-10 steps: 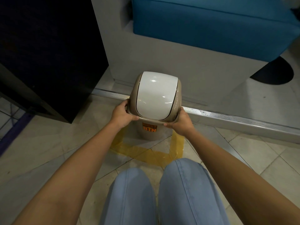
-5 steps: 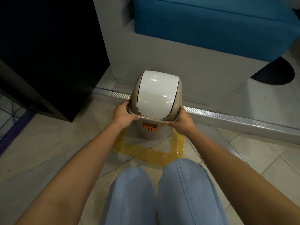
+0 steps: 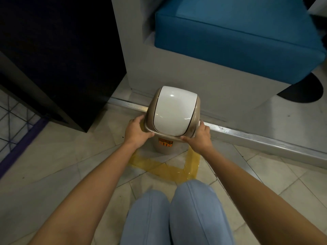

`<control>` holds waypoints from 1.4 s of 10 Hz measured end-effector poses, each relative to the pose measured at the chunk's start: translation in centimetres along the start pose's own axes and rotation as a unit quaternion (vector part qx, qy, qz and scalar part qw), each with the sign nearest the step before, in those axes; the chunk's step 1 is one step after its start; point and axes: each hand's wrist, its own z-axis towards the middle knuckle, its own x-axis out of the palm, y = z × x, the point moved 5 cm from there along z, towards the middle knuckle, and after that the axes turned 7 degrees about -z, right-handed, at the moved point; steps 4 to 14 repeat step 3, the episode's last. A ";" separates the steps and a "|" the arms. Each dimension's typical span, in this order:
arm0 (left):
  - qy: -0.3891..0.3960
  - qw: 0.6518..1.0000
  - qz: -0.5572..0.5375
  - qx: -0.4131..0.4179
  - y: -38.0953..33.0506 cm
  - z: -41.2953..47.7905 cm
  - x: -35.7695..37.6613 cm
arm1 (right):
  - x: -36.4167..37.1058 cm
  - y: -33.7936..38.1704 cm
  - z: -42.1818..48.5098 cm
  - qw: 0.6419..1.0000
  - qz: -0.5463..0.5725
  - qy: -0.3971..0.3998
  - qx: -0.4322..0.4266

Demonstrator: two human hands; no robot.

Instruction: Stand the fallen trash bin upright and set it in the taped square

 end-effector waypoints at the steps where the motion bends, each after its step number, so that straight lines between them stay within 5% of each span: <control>1: 0.013 1.000 0.005 -0.013 -1.9 -1.3 -1.1 | -1.6 1.4 -1.5 1.000 -0.022 -0.001 0.006; 14: 0.020 0.999 0.006 -0.026 -5.6 -3.5 -3.5 | -5.1 4.2 -4.0 0.999 -0.041 0.010 0.002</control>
